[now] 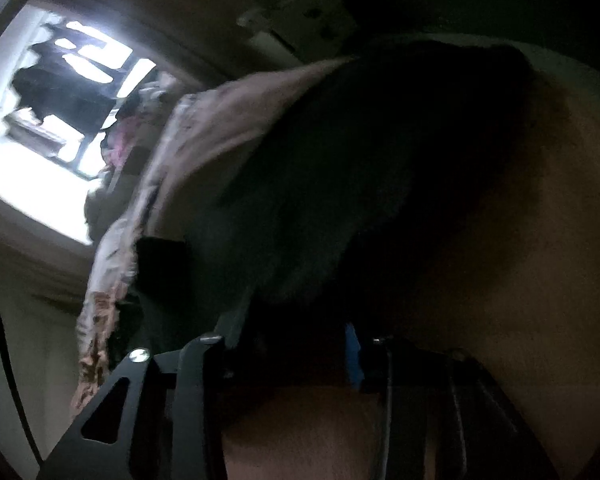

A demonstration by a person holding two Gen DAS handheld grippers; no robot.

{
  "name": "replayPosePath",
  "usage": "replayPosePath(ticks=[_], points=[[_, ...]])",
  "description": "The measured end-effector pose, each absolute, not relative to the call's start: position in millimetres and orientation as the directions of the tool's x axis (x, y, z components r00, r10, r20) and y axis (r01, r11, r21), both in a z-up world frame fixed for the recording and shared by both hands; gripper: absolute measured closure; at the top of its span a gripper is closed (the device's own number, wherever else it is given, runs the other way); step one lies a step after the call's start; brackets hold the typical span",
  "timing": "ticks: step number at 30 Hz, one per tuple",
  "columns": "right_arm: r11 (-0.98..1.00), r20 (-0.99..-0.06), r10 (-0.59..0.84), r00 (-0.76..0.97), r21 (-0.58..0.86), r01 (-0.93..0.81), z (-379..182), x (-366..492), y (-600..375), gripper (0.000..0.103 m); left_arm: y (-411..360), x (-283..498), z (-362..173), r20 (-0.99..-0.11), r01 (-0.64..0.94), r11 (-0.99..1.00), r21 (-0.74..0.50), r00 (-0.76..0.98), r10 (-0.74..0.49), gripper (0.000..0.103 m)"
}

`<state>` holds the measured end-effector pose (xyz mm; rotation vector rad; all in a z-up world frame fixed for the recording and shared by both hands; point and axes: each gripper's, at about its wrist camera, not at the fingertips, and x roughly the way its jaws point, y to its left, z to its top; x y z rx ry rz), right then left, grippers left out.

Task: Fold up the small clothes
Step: 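Grasp the shirt's other side with the right tool and fold it over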

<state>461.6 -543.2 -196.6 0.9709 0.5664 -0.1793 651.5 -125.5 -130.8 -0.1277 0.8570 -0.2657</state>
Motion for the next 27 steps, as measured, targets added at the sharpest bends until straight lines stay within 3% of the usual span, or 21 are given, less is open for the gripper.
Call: replayPosePath(ticks=[1,5,14,27], points=[[0.578,-0.518,0.102,0.849,0.726,0.373,-194,462,-541,0.091,-124,650,-132,-0.730,0.181,0.960,-0.214,0.624,-0.281,0.020],[0.609,-0.407,0.102,0.908,0.747,0.266,-158,447,-536,0.098,-121,647,-134,-0.735,0.183,0.961,-0.205,0.619,-0.275,0.020],[0.685,-0.270,0.125,0.955,0.720,0.114,-73,426,-498,0.098,-110,646,-131,-0.740,0.174,0.958,-0.227,0.608,-0.286,0.020],[0.754,-0.189,0.372,0.909,0.633,-0.177,-27,434,-400,0.098,-87,632,-121,-0.741,0.172,0.962,-0.211,0.614,-0.272,0.020]])
